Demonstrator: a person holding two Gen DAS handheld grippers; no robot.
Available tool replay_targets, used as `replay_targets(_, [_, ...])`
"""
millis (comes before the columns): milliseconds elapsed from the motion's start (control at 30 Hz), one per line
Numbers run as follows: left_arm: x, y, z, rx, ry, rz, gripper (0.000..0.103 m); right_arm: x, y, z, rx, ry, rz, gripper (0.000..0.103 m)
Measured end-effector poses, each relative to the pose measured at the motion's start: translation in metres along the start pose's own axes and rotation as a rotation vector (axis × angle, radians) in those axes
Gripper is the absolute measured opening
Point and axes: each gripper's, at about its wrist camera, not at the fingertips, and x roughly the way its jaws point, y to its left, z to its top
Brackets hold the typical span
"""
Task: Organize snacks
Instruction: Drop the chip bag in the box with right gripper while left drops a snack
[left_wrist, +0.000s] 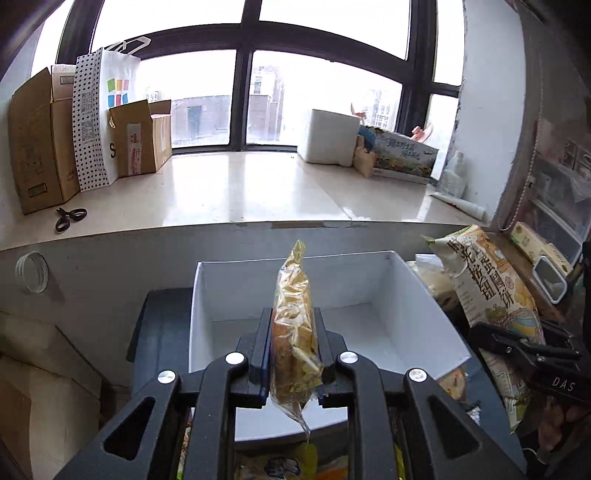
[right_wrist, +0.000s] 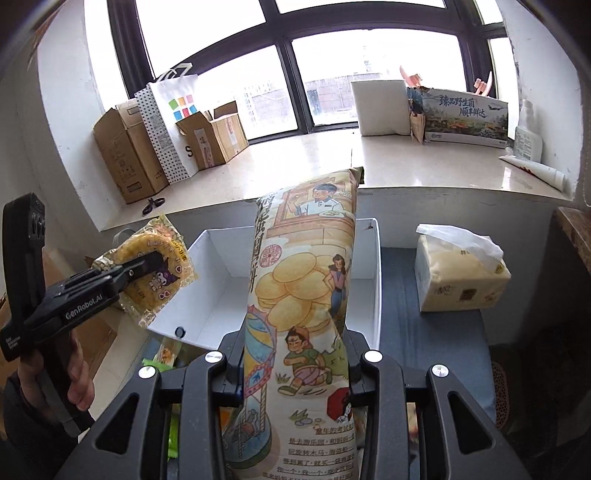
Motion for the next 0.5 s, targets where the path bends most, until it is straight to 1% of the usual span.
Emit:
replay_targets(33, [0.010,0.004,0.003,-0.005,0.012,-0.006,0.020,0.013,-0.001,0.008,-0.009,0.004,-0.009,0.039])
replay_targets(67, [0.021,0.006,0.006,-0.003,0.024,0.010,0.020,0.026,-0.001,0.015,-0.019,0.016,-0.020,0.039])
replay_targets(133, [0.036,0.010,0.008,-0.001,0.030,0.074,0.020,0.052,-0.004,0.024,-0.021,0.065,-0.044,0.039])
replay_targets(167, [0.041,0.012,0.008,0.008,0.032,0.088,0.020,0.063,-0.003,0.027,-0.026,0.085,-0.060,0.039])
replay_targets(233, [0.051,0.014,0.007,0.021,0.049,0.091,0.020,0.082,-0.003,0.029,-0.050,0.113,-0.073,0.039])
replay_targets(267, [0.055,0.014,0.007,0.032,0.061,0.084,0.023,0.089,-0.003,0.029,-0.063,0.124,-0.085,0.040])
replay_targets(300, [0.058,0.013,0.005,0.041,0.072,0.090,0.046,0.096,-0.003,0.030,-0.075,0.137,-0.102,0.045])
replay_targets(333, [0.059,0.012,0.004,0.049,0.078,0.108,0.073,0.102,-0.004,0.030,-0.082,0.151,-0.119,0.053])
replay_targets(367, [0.056,0.011,0.003,0.061,0.062,0.122,0.083,0.106,-0.006,0.031,-0.080,0.161,-0.140,0.082])
replay_targets(400, [0.050,0.011,0.001,0.071,0.031,0.133,0.094,0.107,-0.009,0.032,-0.072,0.155,-0.149,0.103])
replay_targets(433, [0.043,0.011,0.000,0.073,0.006,0.137,0.098,0.105,-0.011,0.032,-0.066,0.136,-0.145,0.103])
replay_targets(500, [0.032,0.010,0.000,0.067,-0.007,0.098,0.103,0.095,-0.014,0.033,-0.059,0.094,-0.145,0.103])
